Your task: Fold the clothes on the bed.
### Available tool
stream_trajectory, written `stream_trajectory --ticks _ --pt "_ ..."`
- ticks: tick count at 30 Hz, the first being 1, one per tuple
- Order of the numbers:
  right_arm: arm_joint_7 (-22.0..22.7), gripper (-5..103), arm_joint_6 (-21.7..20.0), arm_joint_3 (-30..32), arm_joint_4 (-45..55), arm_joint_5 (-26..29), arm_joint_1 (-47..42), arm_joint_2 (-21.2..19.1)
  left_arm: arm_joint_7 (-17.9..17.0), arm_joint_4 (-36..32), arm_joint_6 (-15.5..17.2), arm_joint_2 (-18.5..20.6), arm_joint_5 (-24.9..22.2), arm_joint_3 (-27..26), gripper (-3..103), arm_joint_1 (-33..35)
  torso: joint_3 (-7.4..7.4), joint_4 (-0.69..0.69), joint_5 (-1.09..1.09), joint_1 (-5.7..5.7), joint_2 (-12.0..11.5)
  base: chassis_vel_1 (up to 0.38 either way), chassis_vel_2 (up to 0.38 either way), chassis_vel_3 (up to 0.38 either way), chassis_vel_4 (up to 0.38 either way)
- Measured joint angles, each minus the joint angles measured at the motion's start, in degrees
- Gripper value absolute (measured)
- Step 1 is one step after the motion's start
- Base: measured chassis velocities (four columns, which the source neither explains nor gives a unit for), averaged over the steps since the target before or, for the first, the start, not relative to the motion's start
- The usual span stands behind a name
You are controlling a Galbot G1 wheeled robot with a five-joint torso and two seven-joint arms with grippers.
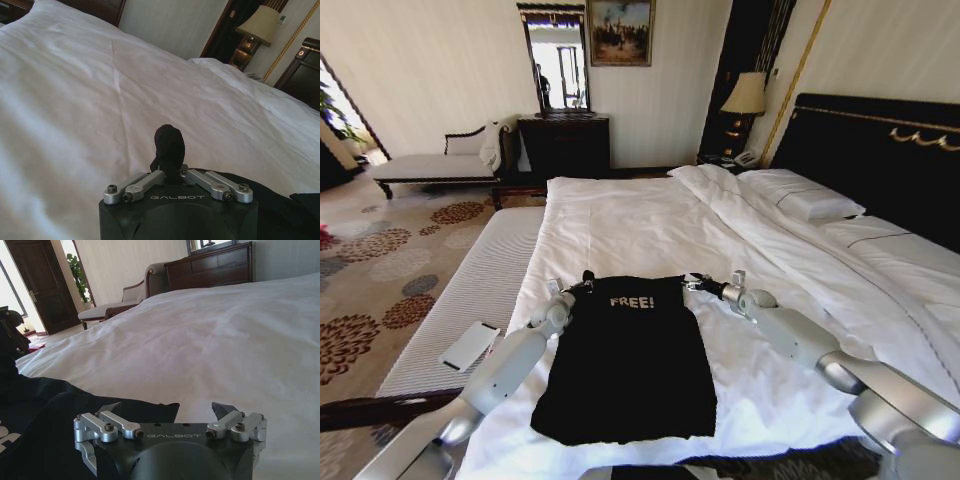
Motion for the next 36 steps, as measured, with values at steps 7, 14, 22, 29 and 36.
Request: stream_trajectory --ticks 7,14,22,29,36 --pt "-1.03 98 -0.03 -1.58 -2.94 -0.43 1.33 1.47 0.16 0.00 -0.03 -0.07 -0.06 0.41 2 -0.21 0.00 0.00 0.00 0.00 0.00 0.000 0.000 0.000 0.000" --pt "-2.25 101 -0.26 -2.80 -7.10 -2.38 2.50 4.06 0.61 0.51 -0.16 0.39 -0.06 0.41 2 0.02 0.00 0.01 0.00 -0.01 0.00 0.000 0.000 0.000 0.000" --pt "-3.65 98 0.72 -3.67 -12.69 -5.66 3.82 7.17 1.20 -0.22 -0.38 1.22 -0.11 0.11 2 0.87 0.00 -0.01 0.00 -0.01 0.00 0.000 0.000 0.000 0.000" --pt "-4.20 99 0.52 -4.39 -12.74 -5.87 4.64 7.73 1.40 -0.20 -0.47 0.92 0.16 0.02 2 1.34 0.00 0.00 0.00 -0.01 0.00 0.000 0.000 0.000 0.000" --pt "-5.62 98 0.23 -6.27 -12.48 -5.67 5.58 7.87 1.42 -0.12 -0.47 0.70 0.33 0.16 2 1.26 0.00 -0.01 0.00 0.00 0.00 0.000 0.000 0.000 0.000"
